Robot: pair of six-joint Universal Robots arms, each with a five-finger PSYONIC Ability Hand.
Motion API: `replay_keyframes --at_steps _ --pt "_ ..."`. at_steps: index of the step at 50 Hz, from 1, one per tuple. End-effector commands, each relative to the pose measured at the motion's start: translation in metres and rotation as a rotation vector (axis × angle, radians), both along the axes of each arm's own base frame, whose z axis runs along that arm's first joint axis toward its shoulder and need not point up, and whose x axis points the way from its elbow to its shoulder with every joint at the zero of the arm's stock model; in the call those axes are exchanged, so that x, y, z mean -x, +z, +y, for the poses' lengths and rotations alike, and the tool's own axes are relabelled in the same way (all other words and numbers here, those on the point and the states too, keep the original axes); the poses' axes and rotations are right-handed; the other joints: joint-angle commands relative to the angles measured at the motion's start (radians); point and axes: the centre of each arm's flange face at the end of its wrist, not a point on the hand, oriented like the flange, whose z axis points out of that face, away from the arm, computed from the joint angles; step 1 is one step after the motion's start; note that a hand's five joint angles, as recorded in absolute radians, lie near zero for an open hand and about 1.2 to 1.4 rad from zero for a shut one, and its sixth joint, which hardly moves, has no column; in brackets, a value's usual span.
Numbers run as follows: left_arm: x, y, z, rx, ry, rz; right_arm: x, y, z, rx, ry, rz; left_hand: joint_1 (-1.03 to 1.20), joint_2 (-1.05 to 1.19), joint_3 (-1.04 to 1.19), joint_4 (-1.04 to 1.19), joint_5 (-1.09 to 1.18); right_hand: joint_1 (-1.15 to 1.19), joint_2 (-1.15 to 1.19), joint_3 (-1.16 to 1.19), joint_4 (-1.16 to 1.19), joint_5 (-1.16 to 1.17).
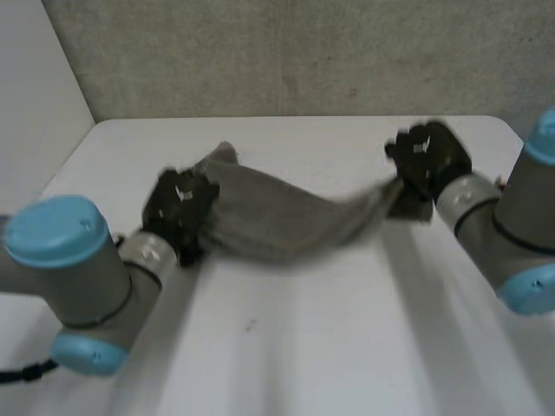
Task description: Fold the towel.
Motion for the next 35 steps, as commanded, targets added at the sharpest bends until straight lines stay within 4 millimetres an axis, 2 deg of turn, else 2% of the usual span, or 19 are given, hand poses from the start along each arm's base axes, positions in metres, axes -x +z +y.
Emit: replay_keyframes --at_steps 1,2,4,5,7,9,13,15,20,23,27,28,29,30,31,32,33,34,35 --pt "-0.004 -0.014 0.017 -0.057 -0.009 -0.033 0.025 -0.025 0.006 -0.153 -0.068 -0.002 0.112 0.117 0.117 0.117 0.112 0.425 0.216 0.212 0.203 0.238" --pt "-0.004 -0.014 0.017 -0.056 -0.009 -0.033 0.025 -0.024 0.006 -0.153 -0.068 -0.002 0.112 0.117 0.117 0.117 0.112 0.425 0.216 0.212 0.203 0.238" --pt "-0.008 0.002 0.019 -0.026 -0.001 -0.013 0.039 0.0 0.0 -0.125 -0.119 -0.097 0.121 0.125 0.125 0.125 0.121 0.425 0.216 0.212 0.203 0.238" --pt "-0.008 0.002 0.019 -0.025 -0.001 -0.013 0.039 0.0 0.0 -0.125 -0.119 -0.097 0.121 0.125 0.125 0.125 0.121 0.425 0.216 0.212 0.203 0.238" --pt "-0.012 0.017 0.024 -0.003 0.002 0.0 0.055 0.019 -0.007 -0.104 -0.167 -0.185 0.133 0.137 0.137 0.137 0.133 0.425 0.216 0.212 0.203 0.238" --pt "-0.013 0.025 0.027 0.008 0.001 0.006 0.058 0.024 -0.009 -0.102 -0.172 -0.21 0.139 0.143 0.143 0.143 0.138 0.425 0.216 0.212 0.203 0.238" --pt "-0.017 0.05 0.036 0.041 -0.002 0.023 0.06 0.03 -0.006 -0.12 -0.159 -0.216 0.159 0.164 0.164 0.164 0.159 0.425 0.216 0.212 0.203 0.238" --pt "-0.023 0.076 0.047 0.074 -0.001 0.045 0.06 0.051 0.006 -0.123 -0.133 -0.217 0.159 0.164 0.164 0.164 0.159 0.425 0.216 0.212 0.203 0.238" --pt "-0.027 0.104 0.056 0.138 -0.004 0.081 0.061 0.067 0.014 -0.154 -0.126 -0.207 0.162 0.166 0.166 0.166 0.162 0.425 0.216 0.212 0.203 0.238" --pt "-0.03 0.109 0.052 0.155 0.01 0.088 0.061 0.069 0.015 -0.165 -0.127 -0.202 0.162 0.167 0.167 0.167 0.162 0.425 0.216 0.212 0.203 0.238" --pt "-0.032 0.103 0.039 0.142 0.034 0.079 0.067 0.065 0.011 -0.174 -0.146 -0.203 0.148 0.152 0.152 0.152 0.147 0.425 0.216 0.212 0.203 0.238" --pt "-0.03 0.085 0.027 0.092 0.042 0.054 0.069 0.06 0.007 -0.186 -0.157 -0.199 0.133 0.137 0.137 0.137 0.133 0.425 0.216 0.212 0.203 0.238" --pt "-0.03 0.085 0.027 0.092 0.042 0.054 0.069 0.06 0.007 -0.186 -0.157 -0.199 0.133 0.137 0.137 0.137 0.133 0.425 0.216 0.212 0.203 0.238" --pt "-0.026 0.061 0.015 0.032 0.049 0.021 0.069 0.047 0.0 -0.219 -0.165 -0.192 0.115 0.12 0.12 0.12 0.115 0.425 0.216 0.212 0.203 0.238" --pt "-0.026 0.06 0.014 0.031 0.049 0.021 0.069 0.031 -0.008 -0.257 -0.172 -0.182 0.115 0.12 0.12 0.12 0.115 0.425 0.216 0.212 0.203 0.238" --pt "-0.021 0.042 0.004 -0.012 0.049 -0.001 0.069 0.031 -0.008 -0.257 -0.173 -0.181 0.112 0.117 0.117 0.117 0.112 0.425 0.216 0.212 0.203 0.238" --pt "-0.021 0.041 0.004 -0.012 0.049 -0.001 0.069 0.018 -0.013 -0.284 -0.183 -0.175 0.112 0.117 0.117 0.117 0.112 0.425 0.216 0.212 0.203 0.238" --pt "-0.017 0.029 -0.005 -0.039 0.049 -0.013 0.067 0.008 -0.018 -0.299 -0.185 -0.173 0.101 0.105 0.105 0.105 0.1 0.425 0.216 0.212 0.203 0.238" --pt "-0.014 0.019 -0.012 -0.058 0.049 -0.022 0.067 0.008 -0.018 -0.299 -0.185 -0.173 0.074 0.079 0.079 0.079 0.074 0.425 0.216 0.212 0.203 0.238"
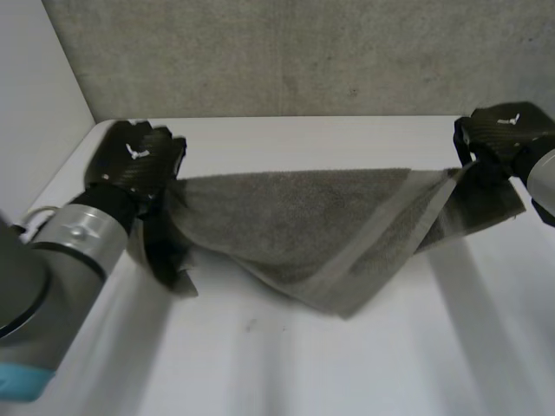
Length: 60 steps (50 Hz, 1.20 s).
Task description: Fold the towel.
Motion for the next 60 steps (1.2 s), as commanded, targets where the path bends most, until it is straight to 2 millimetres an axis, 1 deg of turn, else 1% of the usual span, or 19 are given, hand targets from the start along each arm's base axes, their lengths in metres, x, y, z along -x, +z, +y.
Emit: replay_keyframes --at_steps 1,3,6,8,13,15,17,24,26,28,30,31,33,41,45,47,51,58,60 --pt "0.014 -0.067 -0.041 -0.152 0.012 -0.072 0.0 -0.055 -0.028 -0.103 -0.024 0.007 0.096 0.1 0.1 0.099 0.097 0.425 0.216 0.212 0.203 0.237" --pt "0.021 -0.08 -0.058 -0.156 0.013 -0.068 -0.001 -0.064 -0.035 -0.097 -0.028 -0.001 -0.021 -0.017 -0.017 -0.018 -0.019 0.425 0.216 0.212 0.203 0.237" --pt "0.025 -0.082 -0.066 -0.142 0.014 -0.06 -0.002 -0.082 -0.048 -0.072 -0.05 -0.015 -0.104 -0.099 -0.1 -0.1 -0.102 0.425 0.216 0.212 0.203 0.237" --pt "0.028 -0.082 -0.073 -0.123 0.013 -0.05 -0.001 -0.087 -0.053 -0.058 -0.07 -0.022 -0.314 -0.31 -0.31 -0.311 -0.312 0.425 0.216 0.212 0.203 0.237" --pt "0.031 -0.078 -0.069 -0.128 0.005 -0.038 0.003 -0.092 -0.06 -0.03 -0.126 -0.044 -0.672 -0.668 -0.668 -0.669 -0.67 0.344 0.135 0.131 0.122 0.156" --pt "0.033 -0.077 -0.065 -0.131 -0.004 -0.032 0.004 -0.092 -0.061 -0.033 -0.137 -0.042 -0.839 -0.835 -0.835 -0.836 -0.837 -0.678 -0.887 -0.891 -0.9 -0.866" --pt "0.034 -0.074 -0.061 -0.136 -0.01 -0.026 0.004 -0.091 -0.06 -0.039 -0.136 -0.041 -0.918 -0.913 -0.914 -0.914 -0.916 -0.797 -1.005 -1.009 -1.019 -0.984" --pt "0.022 -0.059 -0.039 -0.137 -0.003 -0.02 0.007 -0.072 -0.045 -0.056 -0.132 -0.018 -0.911 -0.907 -0.907 -0.908 -0.91 -0.797 -1.005 -1.009 -1.019 -0.984" --pt "0.017 -0.055 -0.035 -0.136 0.005 -0.017 0.008 -0.052 -0.024 -0.091 -0.118 0.027 -0.906 -0.901 -0.901 -0.902 -0.904 -0.797 -1.005 -1.009 -1.019 -0.984" --pt "0.009 -0.051 -0.022 -0.135 0.015 -0.017 0.006 -0.052 -0.013 -0.133 -0.099 0.036 -0.888 -0.883 -0.884 -0.884 -0.886 -0.797 -1.005 -1.009 -1.019 -0.984" --pt "0.007 -0.05 -0.016 -0.136 0.015 -0.018 -0.007 -0.051 0.015 -0.174 -0.038 0.024 -0.876 -0.872 -0.872 -0.873 -0.874 -0.797 -1.005 -1.009 -1.019 -0.984" --pt "0.007 -0.05 -0.016 -0.136 0.015 -0.018 -0.008 -0.051 0.015 -0.174 -0.038 0.024 -0.876 -0.872 -0.872 -0.872 -0.874 -0.797 -1.005 -1.009 -1.019 -0.984" --pt "0.001 -0.05 -0.008 -0.144 0.043 -0.014 -0.033 -0.055 0.05 -0.2 0.069 -0.021 -0.865 -0.86 -0.86 -0.861 -0.863 -0.797 -1.005 -1.009 -1.019 -0.984" --pt "-0.01 -0.057 -0.006 -0.23 0.168 0.117 -0.073 -0.082 0.103 -0.328 0.188 -0.236 -0.859 -0.854 -0.854 -0.855 -0.857 -0.797 -1.005 -1.009 -1.019 -0.984" --pt "-0.012 -0.06 -0.006 -0.279 0.189 0.191 -0.086 -0.09 0.115 -0.37 0.221 -0.312 -0.859 -0.854 -0.854 -0.855 -0.857 -0.797 -1.005 -1.009 -1.019 -0.984" --pt "-0.013 -0.06 -0.005 -0.303 0.196 0.225 -0.096 -0.11 0.118 -0.41 0.234 -0.32 -0.859 -0.854 -0.854 -0.855 -0.857 -0.797 -1.005 -1.009 -1.019 -0.984" --pt "-0.015 -0.065 -0.003 -0.376 0.216 0.294 -0.102 -0.125 0.12 -0.424 0.249 -0.309 -0.864 -0.86 -0.86 -0.861 -0.862 -0.797 -1.005 -1.009 -1.019 -0.984" --pt "-0.016 -0.066 -0.003 -0.402 0.228 0.339 -0.114 -0.149 0.112 -0.396 0.252 -0.314 -0.864 -0.86 -0.86 -0.861 -0.863 -0.757 -0.966 -0.97 -0.979 -0.945" --pt "-0.016 -0.07 -0.003 -0.411 0.232 0.334 -0.119 -0.156 0.108 -0.352 0.235 -0.313 -0.864 -0.86 -0.86 -0.861 -0.863 -0.635 -0.843 -0.847 -0.857 -0.822"
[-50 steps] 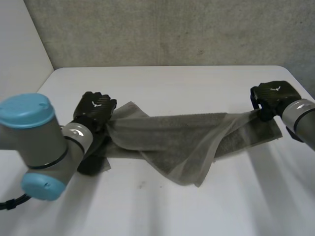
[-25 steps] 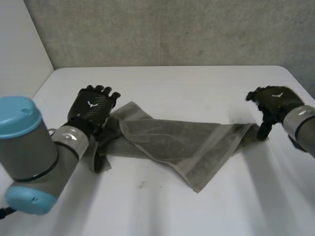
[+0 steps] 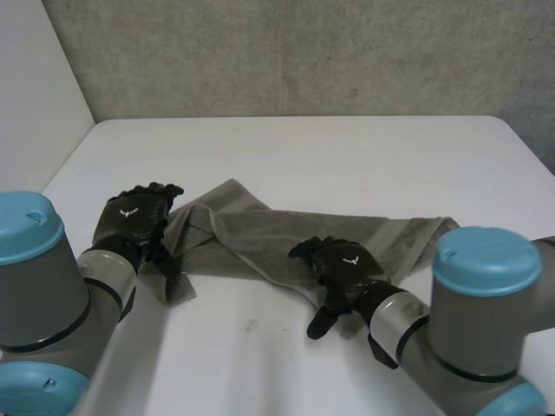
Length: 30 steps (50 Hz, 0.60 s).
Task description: Fold the towel.
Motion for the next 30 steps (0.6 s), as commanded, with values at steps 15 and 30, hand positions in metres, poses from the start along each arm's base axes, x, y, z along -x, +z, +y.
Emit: replay_keyframes --at_steps 15,30 --pt "0.001 -0.023 -0.001 -0.069 0.005 -0.01 -0.003 -0.02 -0.032 0.359 -0.108 0.204 0.034 0.031 0.031 0.033 0.025 1.187 1.172 1.183 1.163 1.165" --pt "0.008 -0.049 -0.018 -0.039 0.004 -0.034 0.05 0.033 -0.056 0.476 -0.209 0.225 0.315 0.313 0.313 0.315 0.306 1.187 1.172 1.183 1.163 1.165"
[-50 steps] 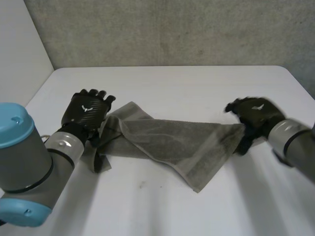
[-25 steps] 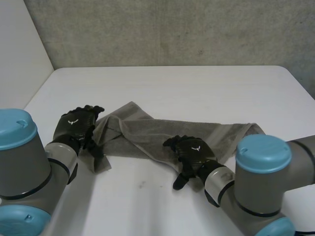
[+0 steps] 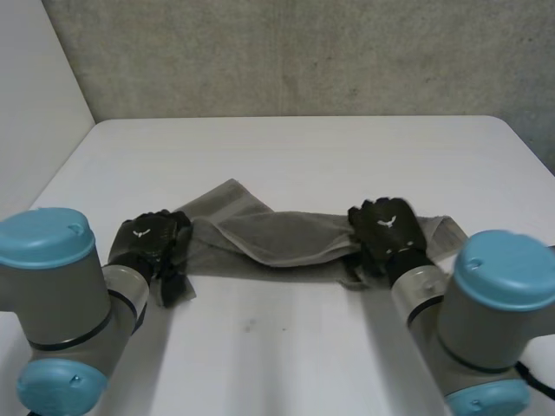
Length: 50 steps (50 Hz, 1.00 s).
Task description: Fold the towel.
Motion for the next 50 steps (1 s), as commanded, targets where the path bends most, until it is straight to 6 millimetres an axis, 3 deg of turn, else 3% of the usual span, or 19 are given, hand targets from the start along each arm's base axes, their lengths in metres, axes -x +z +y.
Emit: replay_keyframes --at_steps 1,8,14,17,21,31,40,44,50 --pt "0.005 -0.011 -0.015 0.068 0.003 -0.02 0.03 0.023 -0.011 0.04 -0.049 0.017 0.216 0.217 0.217 0.219 0.219 0.441 0.218 0.217 0.206 0.26" --pt "-0.007 -0.007 -0.028 0.173 0.081 -0.141 0.071 0.038 -0.034 0.092 -0.168 0.079 0.356 0.357 0.357 0.359 0.359 0.441 0.218 0.217 0.206 0.26" --pt "-0.013 -0.008 -0.025 0.18 0.094 -0.168 0.086 0.043 -0.039 0.104 -0.183 0.13 0.436 0.437 0.437 0.439 0.439 0.441 0.218 0.217 0.206 0.26" --pt "-0.014 -0.011 -0.021 0.171 0.086 -0.19 0.101 0.046 -0.043 0.081 -0.211 0.17 0.63 0.631 0.631 0.633 0.633 0.441 0.218 0.217 0.206 0.26" --pt "-0.016 -0.008 -0.014 0.182 0.061 -0.245 0.105 0.046 -0.041 0.051 -0.203 0.208 1.065 1.066 1.066 1.068 1.068 0.441 0.218 0.217 0.206 0.26" --pt "-0.014 0.017 0.021 0.254 -0.119 -0.43 0.121 0.048 -0.023 -0.108 -0.129 0.412 1.067 1.068 1.068 1.07 1.07 0.441 0.218 0.217 0.206 0.26" --pt "-0.019 0.02 0.054 0.099 -0.425 -0.725 0.128 0.053 0.006 -0.324 0.038 0.649 1.067 1.068 1.068 1.07 1.07 0.441 0.218 0.217 0.206 0.26" --pt "-0.018 0.02 0.054 0.053 -0.48 -0.769 0.125 0.042 0.003 -0.365 0.091 0.699 1.067 1.068 1.068 1.07 1.07 0.441 0.218 0.217 0.206 0.26" --pt "-0.006 0.006 0.021 0.053 -0.484 -0.786 0.124 0.027 -0.017 -0.392 0.089 0.715 1.067 1.068 1.068 1.07 1.07 0.441 0.218 0.217 0.206 0.26"
